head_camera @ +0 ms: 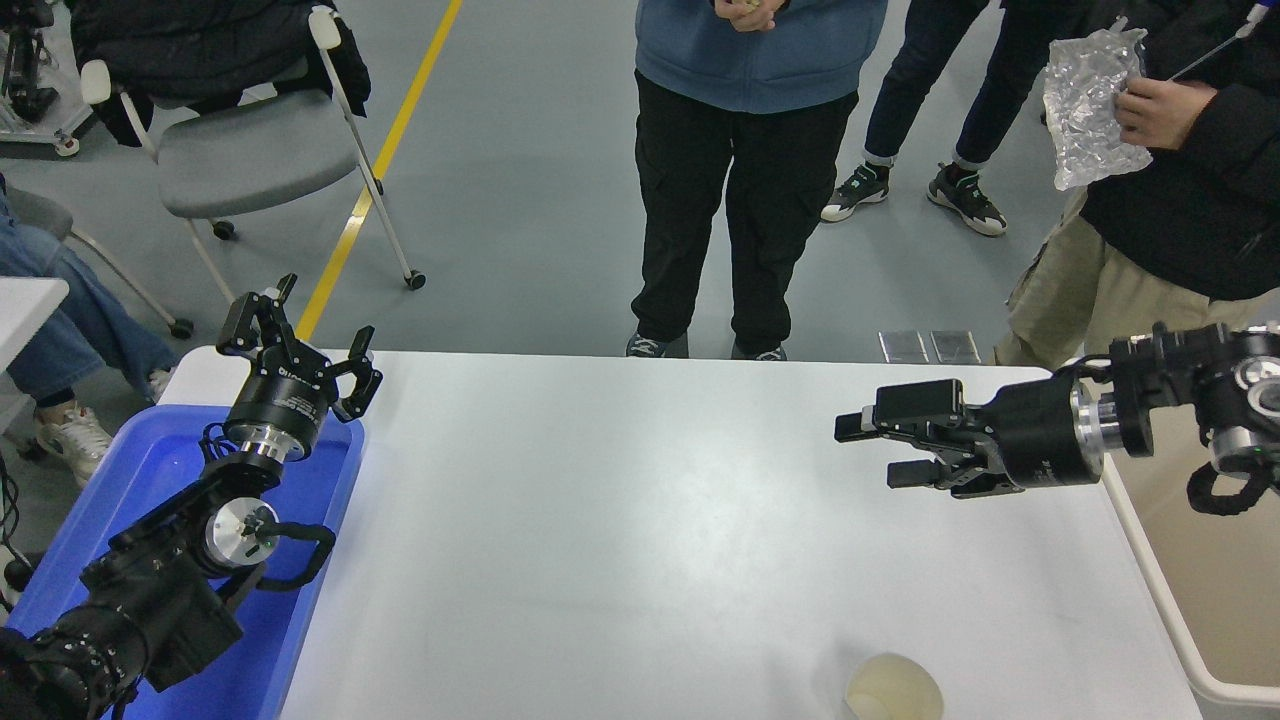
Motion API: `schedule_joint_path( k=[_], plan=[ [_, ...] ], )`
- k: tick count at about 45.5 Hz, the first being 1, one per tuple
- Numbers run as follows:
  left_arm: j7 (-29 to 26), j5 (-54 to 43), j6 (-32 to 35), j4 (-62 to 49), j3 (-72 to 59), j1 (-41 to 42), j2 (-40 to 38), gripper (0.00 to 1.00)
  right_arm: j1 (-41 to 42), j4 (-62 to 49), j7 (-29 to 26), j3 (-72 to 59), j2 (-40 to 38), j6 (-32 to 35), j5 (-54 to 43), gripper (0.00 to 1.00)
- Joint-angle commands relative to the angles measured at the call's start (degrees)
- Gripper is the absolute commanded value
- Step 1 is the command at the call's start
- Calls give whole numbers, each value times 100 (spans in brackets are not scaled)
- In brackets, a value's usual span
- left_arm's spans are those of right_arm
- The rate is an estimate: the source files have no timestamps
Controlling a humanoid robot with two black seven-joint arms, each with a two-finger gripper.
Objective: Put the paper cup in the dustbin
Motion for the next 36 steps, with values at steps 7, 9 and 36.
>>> schedule_joint_path(
  k=[7, 9, 36],
  plan=[
    [0, 0, 0, 8, 1, 0, 0, 100, 236, 506, -26, -1280, -33, 67, -1501, 99],
    [0, 0, 0, 0, 1, 0, 0, 100, 236, 558, -18, -1404, -42, 67, -1545, 99],
    [0, 0, 0, 0, 1, 0, 0, 100, -10, 734, -9, -2292, -315, 67, -2670, 99]
  ],
)
